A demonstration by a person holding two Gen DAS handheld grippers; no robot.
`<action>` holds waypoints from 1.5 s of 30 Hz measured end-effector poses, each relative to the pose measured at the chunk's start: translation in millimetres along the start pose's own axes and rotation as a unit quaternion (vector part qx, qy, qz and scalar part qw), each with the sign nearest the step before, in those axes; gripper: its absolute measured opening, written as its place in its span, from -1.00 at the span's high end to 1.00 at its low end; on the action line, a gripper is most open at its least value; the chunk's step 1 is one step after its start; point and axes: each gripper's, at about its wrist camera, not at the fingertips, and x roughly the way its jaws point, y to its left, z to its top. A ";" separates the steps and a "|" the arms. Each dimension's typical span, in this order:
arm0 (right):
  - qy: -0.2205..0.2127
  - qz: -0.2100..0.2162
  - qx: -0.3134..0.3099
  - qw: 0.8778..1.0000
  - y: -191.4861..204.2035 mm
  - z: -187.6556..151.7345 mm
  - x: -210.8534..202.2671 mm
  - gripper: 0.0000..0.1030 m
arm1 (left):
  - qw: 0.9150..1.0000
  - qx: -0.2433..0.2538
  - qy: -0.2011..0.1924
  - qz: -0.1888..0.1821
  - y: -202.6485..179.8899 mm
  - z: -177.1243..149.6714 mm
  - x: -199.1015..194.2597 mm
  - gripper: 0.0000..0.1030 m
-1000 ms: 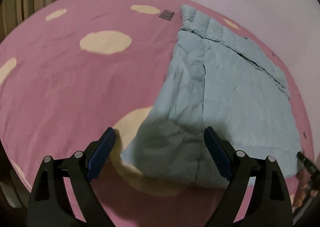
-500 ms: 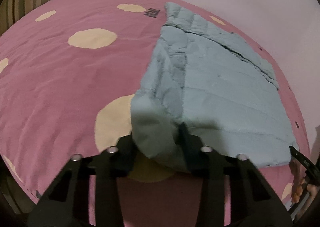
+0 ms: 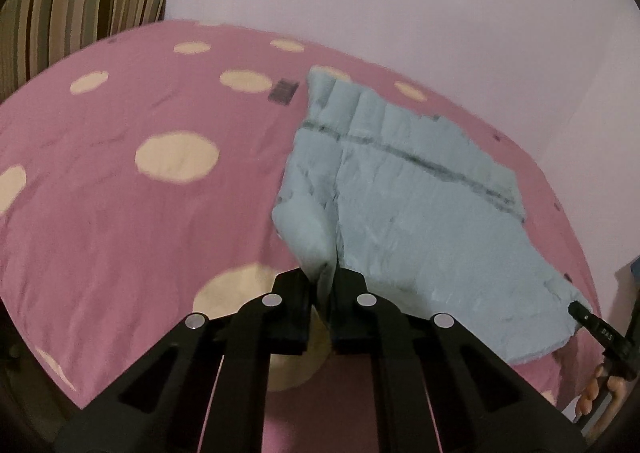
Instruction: Fold large clothes
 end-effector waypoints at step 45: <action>0.008 -0.008 0.061 0.998 10.3 265.7 230.4 0.83 | 0.997 0.025 0.015 0.066 -51.8 236.2 275.4 0.88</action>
